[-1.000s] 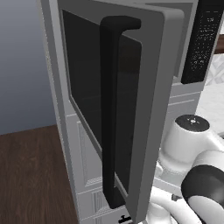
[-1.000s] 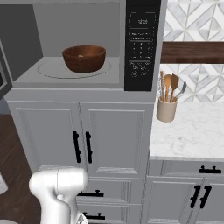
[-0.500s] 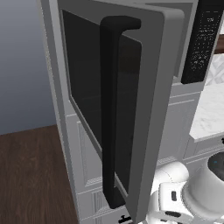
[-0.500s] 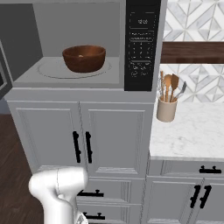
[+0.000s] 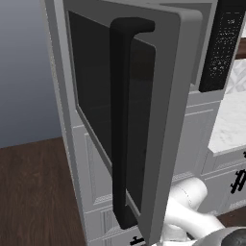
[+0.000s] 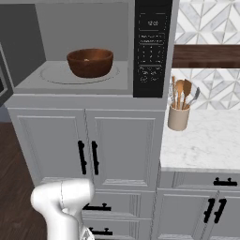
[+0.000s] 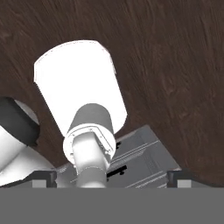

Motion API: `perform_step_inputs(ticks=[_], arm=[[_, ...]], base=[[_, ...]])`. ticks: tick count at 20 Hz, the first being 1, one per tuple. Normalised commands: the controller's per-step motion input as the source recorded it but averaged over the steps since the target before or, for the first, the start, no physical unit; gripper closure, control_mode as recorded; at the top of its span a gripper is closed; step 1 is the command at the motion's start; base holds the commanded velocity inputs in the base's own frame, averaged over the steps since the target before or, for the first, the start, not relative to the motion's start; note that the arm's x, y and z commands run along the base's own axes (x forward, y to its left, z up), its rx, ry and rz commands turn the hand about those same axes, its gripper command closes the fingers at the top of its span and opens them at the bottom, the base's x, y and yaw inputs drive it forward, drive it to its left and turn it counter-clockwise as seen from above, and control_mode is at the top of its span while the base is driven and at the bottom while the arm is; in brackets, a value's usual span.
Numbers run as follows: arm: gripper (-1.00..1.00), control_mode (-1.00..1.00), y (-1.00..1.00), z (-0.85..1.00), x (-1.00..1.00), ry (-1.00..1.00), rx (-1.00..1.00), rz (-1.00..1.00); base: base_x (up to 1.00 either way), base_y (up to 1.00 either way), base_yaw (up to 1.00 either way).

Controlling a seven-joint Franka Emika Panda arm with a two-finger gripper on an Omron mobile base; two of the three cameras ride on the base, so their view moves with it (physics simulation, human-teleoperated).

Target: Pick the squash from the sink and place it in the bowl. Then pick the bowl and place it in the microwave. Then close the microwave door and press the start button.

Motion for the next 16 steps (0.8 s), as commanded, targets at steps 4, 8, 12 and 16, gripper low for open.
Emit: perform_step_inputs(ticks=[4, 8, 12, 16], arm=[[-1.0, -1.0, 0.81, -0.22, -0.01, -0.08, 0.1, -0.09], [-1.0, -1.0, 0.99, -0.02, 0.09, -0.1, 0.08, -0.19], [-1.0, -1.0, 0.96, 0.12, 0.44, -0.2, 0.04, -0.28], [-1.0, -1.0, 0.72, 0.49, 0.59, -0.3, 0.03, -0.3]], base=[[0.0, 0.0, 0.0], [0.0, 0.0, 0.0], [0.0, 0.0, 0.0], [0.0, 0.0, 0.0]])
